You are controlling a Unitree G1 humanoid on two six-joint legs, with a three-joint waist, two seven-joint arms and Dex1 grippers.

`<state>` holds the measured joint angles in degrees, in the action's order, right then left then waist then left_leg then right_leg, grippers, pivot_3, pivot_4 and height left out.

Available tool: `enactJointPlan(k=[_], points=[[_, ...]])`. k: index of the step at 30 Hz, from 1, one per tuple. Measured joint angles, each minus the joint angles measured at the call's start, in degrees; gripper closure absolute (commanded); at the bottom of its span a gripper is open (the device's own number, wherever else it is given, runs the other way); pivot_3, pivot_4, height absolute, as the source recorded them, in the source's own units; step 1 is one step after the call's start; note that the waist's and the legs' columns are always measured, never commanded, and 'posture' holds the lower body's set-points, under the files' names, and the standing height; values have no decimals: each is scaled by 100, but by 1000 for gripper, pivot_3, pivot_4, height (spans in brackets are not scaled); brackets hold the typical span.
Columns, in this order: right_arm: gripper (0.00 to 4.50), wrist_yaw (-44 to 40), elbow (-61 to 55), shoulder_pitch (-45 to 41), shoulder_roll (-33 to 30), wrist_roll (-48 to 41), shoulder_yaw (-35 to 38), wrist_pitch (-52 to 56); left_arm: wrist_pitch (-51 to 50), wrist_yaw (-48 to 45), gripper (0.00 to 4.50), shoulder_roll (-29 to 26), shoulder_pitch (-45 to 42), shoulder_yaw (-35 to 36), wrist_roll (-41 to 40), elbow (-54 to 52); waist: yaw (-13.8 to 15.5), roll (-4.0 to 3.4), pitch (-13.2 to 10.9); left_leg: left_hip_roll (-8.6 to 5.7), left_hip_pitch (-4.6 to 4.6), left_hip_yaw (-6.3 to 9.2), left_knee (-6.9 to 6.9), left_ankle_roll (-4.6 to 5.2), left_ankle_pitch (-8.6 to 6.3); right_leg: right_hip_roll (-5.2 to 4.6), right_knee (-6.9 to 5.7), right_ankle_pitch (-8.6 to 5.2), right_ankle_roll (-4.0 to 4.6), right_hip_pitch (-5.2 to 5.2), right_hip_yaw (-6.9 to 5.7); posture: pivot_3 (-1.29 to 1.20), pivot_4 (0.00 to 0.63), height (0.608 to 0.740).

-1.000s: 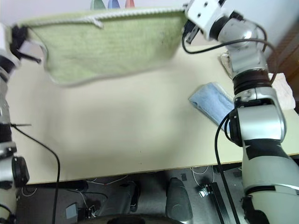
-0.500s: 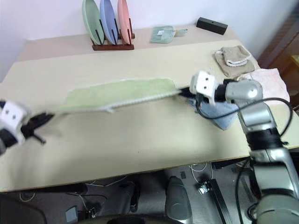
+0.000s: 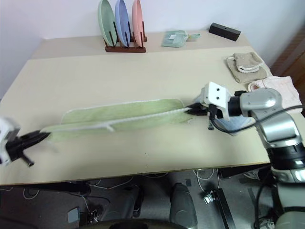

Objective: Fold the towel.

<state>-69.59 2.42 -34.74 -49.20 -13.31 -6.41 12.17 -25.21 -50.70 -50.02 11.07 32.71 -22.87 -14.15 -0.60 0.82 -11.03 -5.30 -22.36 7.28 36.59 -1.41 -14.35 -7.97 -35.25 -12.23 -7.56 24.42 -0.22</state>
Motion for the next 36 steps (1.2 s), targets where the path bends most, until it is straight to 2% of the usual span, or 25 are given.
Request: enactJointPlan(k=[4, 8, 15, 16, 19, 23, 24, 30, 33, 34, 35, 36], points=[[4460, 409, 1260, -522, 573, 658, -349, -658, 265, 248, 4500, 7, -1009, -682, 356, 887, -24, 1, -1, 7, -3, -3, 0, -10, -3, 17, -1, 8, -1, 11, 2, 0, 150, 737], [4460, 653, 2392, -927, 999, 1110, -573, -1255, 619, 304, 4500, 83, -1663, -1246, 666, 1705, -47, 0, -1, 9, -5, -3, -5, -19, -7, 27, -7, 14, 2, 22, 4, 0, 150, 737], [4460, 1038, 3723, -1396, 1480, 1516, -627, -2015, 1012, 338, 4500, 199, -2108, -1736, 951, 2611, -67, -1, -1, 11, -4, -3, -7, -23, -5, 32, -10, 16, 5, 27, 6, 0, 150, 737], [4491, 1069, 3827, -1443, 1516, 1539, -627, -2058, 1035, 345, 4210, 209, -2118, -1743, 962, 2679, -64, -1, -1, 11, -4, -3, -7, -23, -5, 32, -10, 16, 5, 27, 7, 0, 150, 737], [3537, 1146, 4033, -1551, 1545, 1603, -625, -2131, 1002, 407, 3036, 287, -2149, -1737, 928, 2781, -60, -1, -1, 11, -4, -3, -7, -23, -5, 31, -11, 16, 5, 26, 7, 0, 150, 737], [1669, 1577, 4121, -1586, 1547, 1705, -559, -2228, 984, 735, 1086, 392, -2137, -1559, 864, 2831, -57, -1, -1, 11, -4, 0, -7, -24, -5, 32, -13, 16, 5, 27, 7, 0, 150, 737], [1628, 1707, 4120, -1586, 1543, 1719, -516, -2274, 1002, 853, 577, 399, -2123, -1491, 866, 2831, -57, -1, -1, 11, -4, 0, -7, -24, -4, 32, -13, 16, 5, 27, 7, 0, 150, 737], [1628, 2152, 3270, -1245, 1194, 1649, -55, -2011, 1045, 1639, 577, 694, -2026, -788, 706, 2731, -47, -1, -1, 12, -4, 0, -8, -25, -5, 31, -15, 16, 5, 29, 10, 0, 150, 737], [826, 1850, 1860, -455, 1062, 937, 389, -914, 951, 1731, 525, 860, -1751, -508, 453, 2215, -20, 0, -1, 23, -5, 5, -8, -23, -6, 30, -10, 16, 5, 25, 9, 0, 150, 737], [322, 1767, 1349, -133, 1043, 600, 542, -403, 918, 1767, 525, 897, -1651, -442, 392, 2046, -15, 0, -1, 22, -6, 5, -8, -23, -6, 29, -9, 16, 5, 25, 9, 0, 150, 737], [89, 1731, 972, 102, 1041, 343, 643, -25, 899, 1805, 525, 916, -1576, -398, 351, 1944, -17, 0, -1, 22, -5, 5, -5, -23, -6, 30, -12, 16, 5, 24, 10, 0, 150, 737], [89, 1745, 425, 431, 1047, -16, 809, 539, 830, 1861, 525, 944, -1517, -364, 325, 1782, -11, -1, -1, 23, -6, 8, -5, -23, -6, 30, -14, 16, 5, 23, 10, 0, 150, 737]])
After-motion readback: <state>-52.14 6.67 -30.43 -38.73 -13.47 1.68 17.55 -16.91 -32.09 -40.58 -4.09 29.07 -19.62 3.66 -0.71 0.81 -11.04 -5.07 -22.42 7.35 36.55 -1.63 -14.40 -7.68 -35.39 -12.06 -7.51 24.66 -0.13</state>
